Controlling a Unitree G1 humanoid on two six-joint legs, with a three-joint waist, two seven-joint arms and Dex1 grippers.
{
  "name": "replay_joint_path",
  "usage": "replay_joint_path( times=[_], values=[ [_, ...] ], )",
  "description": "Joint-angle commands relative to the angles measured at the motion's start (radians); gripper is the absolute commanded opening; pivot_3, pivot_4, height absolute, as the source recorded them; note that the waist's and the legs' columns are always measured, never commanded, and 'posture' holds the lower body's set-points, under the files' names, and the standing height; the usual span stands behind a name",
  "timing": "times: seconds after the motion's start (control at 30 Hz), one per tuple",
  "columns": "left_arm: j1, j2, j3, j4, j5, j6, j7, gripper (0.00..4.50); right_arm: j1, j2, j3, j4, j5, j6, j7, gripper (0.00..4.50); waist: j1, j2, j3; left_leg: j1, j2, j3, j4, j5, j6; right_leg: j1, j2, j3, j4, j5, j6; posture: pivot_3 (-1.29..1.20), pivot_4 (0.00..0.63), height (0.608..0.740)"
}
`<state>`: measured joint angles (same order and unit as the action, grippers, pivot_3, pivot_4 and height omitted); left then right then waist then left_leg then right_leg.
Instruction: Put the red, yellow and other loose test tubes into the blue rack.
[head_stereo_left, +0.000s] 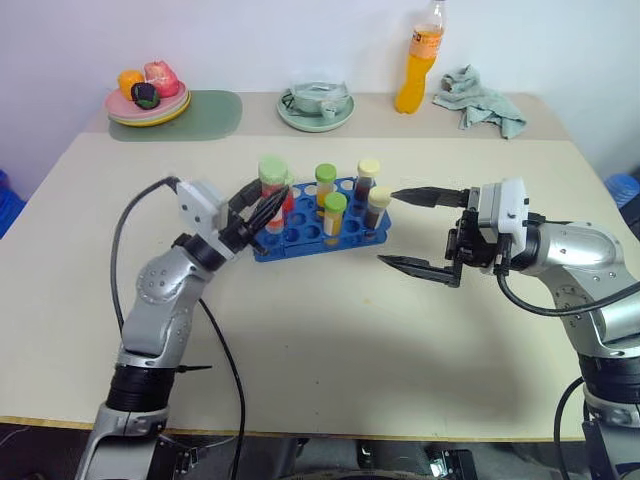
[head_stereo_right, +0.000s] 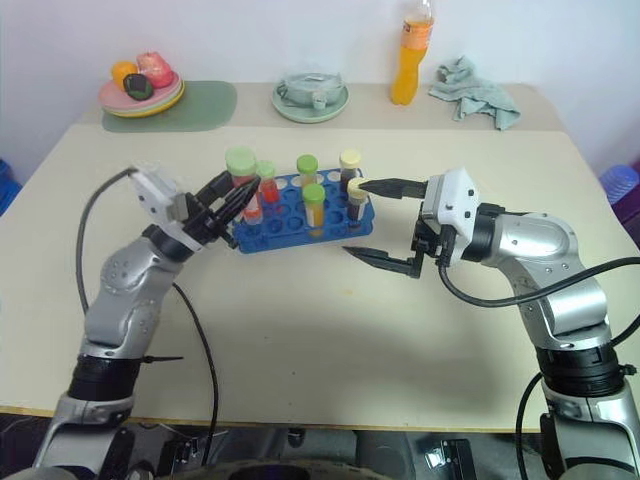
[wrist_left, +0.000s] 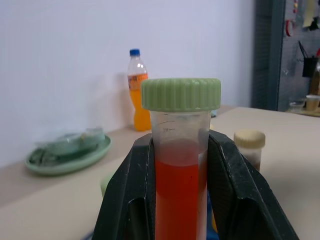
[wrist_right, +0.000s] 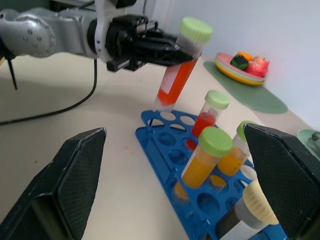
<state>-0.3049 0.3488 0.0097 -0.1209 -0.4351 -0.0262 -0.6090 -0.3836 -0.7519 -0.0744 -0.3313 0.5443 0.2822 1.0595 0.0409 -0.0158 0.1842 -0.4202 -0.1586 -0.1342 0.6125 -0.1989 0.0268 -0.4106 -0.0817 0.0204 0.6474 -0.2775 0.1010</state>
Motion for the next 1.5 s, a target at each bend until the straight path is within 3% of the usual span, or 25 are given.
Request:
replay_joint_path(
  times=[0.03,0.33,0.9,1.5],
  values=[
    [-0.007,-0.037,-0.016,0.035,0.038,-0.073,-0.021,0.88,-0.005,-0.013,-0.032,-0.047,0.028,0.015,-0.006,4.5,0.0,0.0,0.0,0.0,0.0,0.0,0.0,0.0,0.0,0.0,0.0,0.0,0.0,0.0,0.0,0.0,0.15,0.74],
    [-0.032,-0.118,-0.043,0.162,0.117,-0.15,-0.029,0.88,0.02,-0.032,-0.059,-0.09,0.046,0.057,-0.021,4.5,-0.001,0.0,0.0,0.0,0.0,0.0,0.001,0.0,0.0,0.0,0.0,0.0,0.0,0.001,0.001,0.0,0.15,0.74],
    [-0.105,-0.139,-0.032,0.327,0.218,-0.216,0.024,0.88,0.027,-0.017,-0.051,-0.104,0.045,0.066,-0.037,4.5,-0.002,0.0,0.0,0.0,0.0,0.0,0.003,0.0,0.0,0.002,0.0,-0.001,0.001,0.002,0.003,0.0,0.15,0.74],
    [-0.024,-0.124,-0.046,0.226,0.176,-0.144,-0.038,0.88,0.023,-0.01,-0.045,-0.091,0.033,0.052,-0.035,4.5,-0.001,0.001,-0.001,0.0,0.0,0.0,0.003,0.0,0.0,0.002,0.0,-0.001,0.001,0.003,0.005,0.0,0.15,0.74]
  ],
)
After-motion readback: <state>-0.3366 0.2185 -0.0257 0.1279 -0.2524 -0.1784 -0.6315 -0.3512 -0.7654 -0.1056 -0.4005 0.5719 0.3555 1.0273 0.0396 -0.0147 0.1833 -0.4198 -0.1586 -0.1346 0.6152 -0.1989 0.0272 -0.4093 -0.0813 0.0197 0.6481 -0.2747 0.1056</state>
